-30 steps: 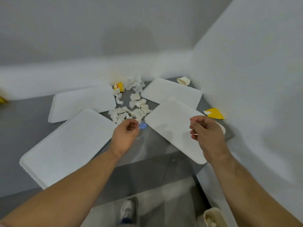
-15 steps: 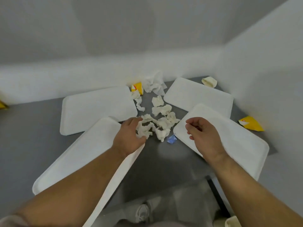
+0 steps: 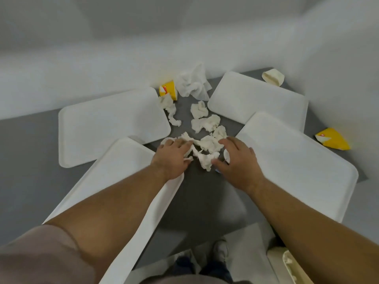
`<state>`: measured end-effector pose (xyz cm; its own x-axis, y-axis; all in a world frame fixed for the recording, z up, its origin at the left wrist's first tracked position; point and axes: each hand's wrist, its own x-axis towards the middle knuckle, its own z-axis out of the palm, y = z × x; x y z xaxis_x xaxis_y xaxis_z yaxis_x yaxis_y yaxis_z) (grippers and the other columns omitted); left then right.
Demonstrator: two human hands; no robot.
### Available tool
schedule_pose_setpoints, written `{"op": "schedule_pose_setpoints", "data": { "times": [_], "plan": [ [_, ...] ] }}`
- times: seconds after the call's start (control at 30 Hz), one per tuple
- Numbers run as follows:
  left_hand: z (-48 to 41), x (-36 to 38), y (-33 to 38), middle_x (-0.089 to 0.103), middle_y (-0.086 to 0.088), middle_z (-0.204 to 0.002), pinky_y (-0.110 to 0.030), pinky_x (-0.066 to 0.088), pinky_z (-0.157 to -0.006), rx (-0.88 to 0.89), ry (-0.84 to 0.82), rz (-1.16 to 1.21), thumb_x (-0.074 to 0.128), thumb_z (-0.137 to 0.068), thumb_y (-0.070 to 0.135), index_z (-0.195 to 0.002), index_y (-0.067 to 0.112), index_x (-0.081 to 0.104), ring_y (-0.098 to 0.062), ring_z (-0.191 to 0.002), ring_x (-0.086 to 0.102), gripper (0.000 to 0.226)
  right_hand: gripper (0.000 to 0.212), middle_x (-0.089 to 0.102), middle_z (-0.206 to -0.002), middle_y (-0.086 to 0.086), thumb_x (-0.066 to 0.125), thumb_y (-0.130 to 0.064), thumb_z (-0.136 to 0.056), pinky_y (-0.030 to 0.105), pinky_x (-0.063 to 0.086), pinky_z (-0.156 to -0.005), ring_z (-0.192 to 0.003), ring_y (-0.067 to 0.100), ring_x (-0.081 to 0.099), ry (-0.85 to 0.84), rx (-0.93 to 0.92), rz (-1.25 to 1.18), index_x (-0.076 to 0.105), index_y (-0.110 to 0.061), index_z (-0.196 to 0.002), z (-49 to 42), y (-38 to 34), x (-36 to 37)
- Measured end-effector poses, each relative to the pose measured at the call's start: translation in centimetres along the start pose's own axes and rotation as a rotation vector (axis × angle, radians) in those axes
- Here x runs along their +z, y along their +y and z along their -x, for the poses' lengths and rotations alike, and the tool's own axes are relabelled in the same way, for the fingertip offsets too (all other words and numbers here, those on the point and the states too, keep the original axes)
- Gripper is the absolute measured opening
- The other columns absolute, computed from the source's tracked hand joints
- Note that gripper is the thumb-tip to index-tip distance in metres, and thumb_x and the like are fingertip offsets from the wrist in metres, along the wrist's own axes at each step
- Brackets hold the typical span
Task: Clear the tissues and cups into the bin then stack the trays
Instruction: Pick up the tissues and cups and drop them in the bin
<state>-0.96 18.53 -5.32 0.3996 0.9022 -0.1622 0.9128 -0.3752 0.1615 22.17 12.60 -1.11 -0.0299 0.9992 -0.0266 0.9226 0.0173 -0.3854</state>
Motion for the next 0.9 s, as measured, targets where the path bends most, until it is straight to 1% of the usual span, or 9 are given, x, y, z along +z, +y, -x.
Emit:
{"op": "schedule_pose_setpoints", "data": {
  "times": [0.13,0.27,0.4,0.47,0.53,0.63,0.7,0.8,0.9],
  "plan": [
    [-0.4,0.7,-0.4,0.051,-0.004,-0.137,-0.049,0.042,-0.108,-0.002,0.026,0.065,0.049,-0.100,0.041,-0.152,0.036,0.037,-0.029,-0.127,0.042,0.053,0.081,0.015,-0.168,0.003,0.026,-0.079,-0.086,0.063,0.008,-0.119,-0.155,0.026,0.007,-0.106,-0.026,0.214,0.020,-0.036,-0.155,-2.8,0.1,3.1],
    [-0.2,0.8,-0.6,0.051,-0.008,-0.132,-0.047,0.044,-0.105,-0.009,0.073,0.190,0.050,-0.101,0.028,-0.143,0.026,0.048,-0.029,-0.124,0.041,0.042,0.085,0.010,-0.169,0.009,0.016,-0.081,-0.088,0.065,-0.001,-0.119,-0.156,0.031,0.001,-0.153,-0.070,0.319,0.014,-0.033,-0.158,-3.8,0.2,6.5],
    [0.9,0.3,-1.2,0.053,-0.007,-0.123,-0.038,0.050,-0.095,0.035,0.216,0.266,0.055,-0.098,0.020,-0.133,0.019,0.054,-0.026,-0.113,0.050,0.035,0.068,0.028,-0.163,0.013,0.019,-0.066,-0.099,0.062,0.007,-0.121,-0.153,0.034,0.015,-0.065,-0.127,0.296,0.031,-0.026,-0.152,-2.7,-0.1,8.6],
    [1.4,-0.2,-1.6,0.055,-0.006,-0.118,-0.031,0.052,-0.082,0.041,0.291,0.289,0.058,-0.096,0.020,-0.127,0.019,0.056,-0.022,-0.099,0.057,0.032,0.054,0.038,-0.157,0.015,0.027,-0.054,-0.103,0.058,0.014,-0.122,-0.150,0.035,0.025,-0.015,-0.175,0.256,0.041,-0.021,-0.143,-2.2,-0.3,9.1],
    [1.9,-0.7,-2.0,0.054,-0.005,-0.112,-0.024,0.047,-0.071,0.046,0.353,0.310,0.061,-0.093,0.019,-0.123,0.017,0.059,-0.014,-0.083,0.053,0.030,0.042,0.046,-0.148,0.017,0.040,-0.044,-0.103,0.055,0.023,-0.121,-0.144,0.036,0.035,0.017,-0.230,0.179,0.051,-0.016,-0.132,-2.0,-0.6,9.5],
    [2.4,-1.2,-2.3,0.050,-0.001,-0.108,-0.020,0.042,-0.068,0.027,0.388,0.373,0.061,-0.090,0.019,-0.120,0.017,0.063,-0.011,-0.077,0.049,0.030,0.023,0.055,-0.125,0.013,0.056,-0.029,-0.099,0.044,0.044,-0.104,-0.117,0.032,0.053,0.050,-0.288,-0.023,0.061,-0.008,-0.108,-1.6,-0.8,9.7],
    [2.7,-1.4,-2.3,0.048,0.002,-0.110,-0.018,0.043,-0.067,-0.008,0.402,0.416,0.062,-0.089,0.020,-0.116,0.018,0.064,-0.012,-0.079,0.052,0.027,0.016,0.058,-0.110,0.009,0.062,-0.025,-0.098,0.039,0.049,-0.093,-0.100,0.027,0.055,0.087,-0.285,-0.077,0.063,-0.009,-0.100,-1.2,-0.7,9.5],
    [3.0,-1.8,-2.0,0.052,-0.001,-0.114,-0.026,0.052,-0.072,-0.012,0.421,0.459,0.061,-0.088,0.020,-0.108,0.014,0.064,-0.016,-0.087,0.058,0.022,0.020,0.064,-0.102,0.009,0.064,-0.023,-0.096,0.042,0.051,-0.083,-0.090,0.030,0.057,0.091,-0.241,-0.049,0.063,-0.012,-0.112,-0.6,-0.5,9.4],
    [3.4,-2.2,-1.6,0.062,-0.001,-0.102,-0.038,0.055,-0.072,-0.022,0.395,0.484,0.054,-0.090,0.025,-0.103,0.015,0.060,-0.020,-0.084,0.060,0.017,0.029,0.070,-0.102,0.010,0.064,-0.032,-0.095,0.040,0.052,-0.073,-0.085,0.036,0.065,0.040,-0.217,0.015,0.064,-0.013,-0.118,-0.5,-0.4,9.1]
  ]
}}
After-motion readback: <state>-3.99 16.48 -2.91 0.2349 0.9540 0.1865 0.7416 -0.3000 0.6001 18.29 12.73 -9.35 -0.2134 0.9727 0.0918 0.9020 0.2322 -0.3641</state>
